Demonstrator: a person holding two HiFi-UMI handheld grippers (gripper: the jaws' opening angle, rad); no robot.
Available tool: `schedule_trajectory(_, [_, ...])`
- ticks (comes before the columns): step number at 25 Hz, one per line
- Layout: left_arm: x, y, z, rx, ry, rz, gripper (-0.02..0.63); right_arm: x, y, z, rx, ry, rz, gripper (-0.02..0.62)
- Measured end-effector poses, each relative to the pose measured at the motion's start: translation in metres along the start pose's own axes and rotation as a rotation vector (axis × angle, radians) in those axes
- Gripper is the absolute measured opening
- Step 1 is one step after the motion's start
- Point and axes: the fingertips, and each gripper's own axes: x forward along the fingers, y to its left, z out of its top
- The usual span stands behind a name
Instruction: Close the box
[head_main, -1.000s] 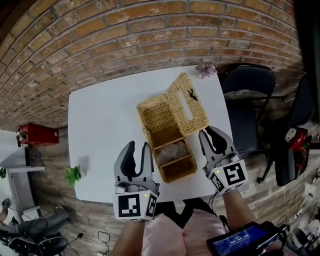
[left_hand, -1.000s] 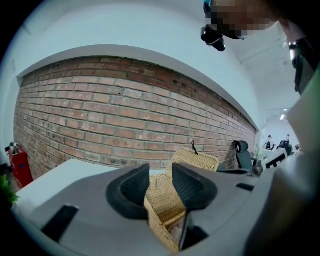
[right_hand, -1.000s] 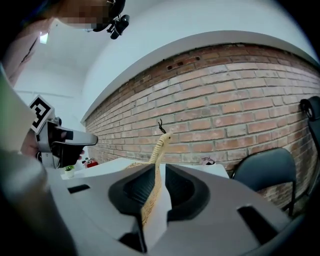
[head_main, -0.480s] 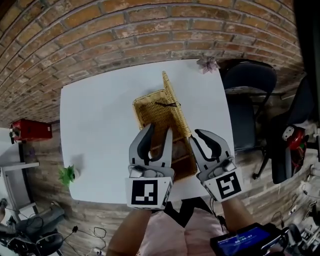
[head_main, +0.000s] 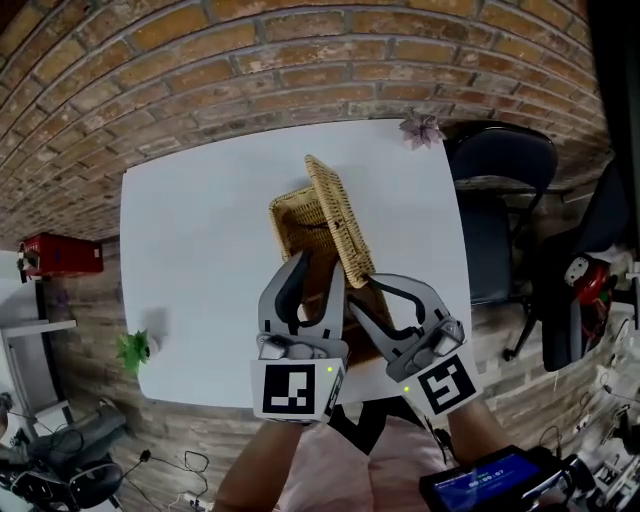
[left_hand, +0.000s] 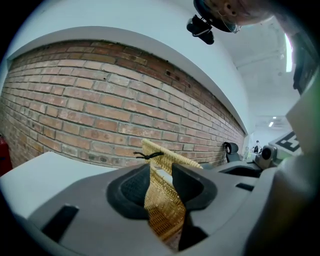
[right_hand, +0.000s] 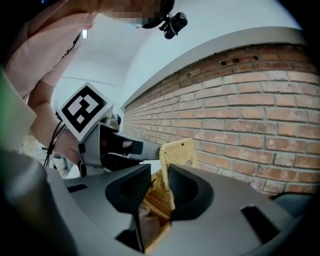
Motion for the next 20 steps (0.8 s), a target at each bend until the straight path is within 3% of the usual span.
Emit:
schedule_trajectory(4, [-0.006, 0.011, -0.001, -0.008, 0.003, 0.024, 0.144, 0.006, 0.000, -0.007, -0.087, 0.073, -0.014, 0.057])
schedule_trajectory(13, [-0.038, 0.068, -0.003, -0.047, -0.010, 0.162, 0.144, 0.021, 0.016, -0.012, -0.188, 0.110, -0.028, 0.064])
schedule_trajectory(20, [-0.058, 0.086, -0.009, -0.061, -0.010, 0.203, 0.144, 0.031, 0.026, -0.019, -0.228, 0.136, -0.023, 0.077])
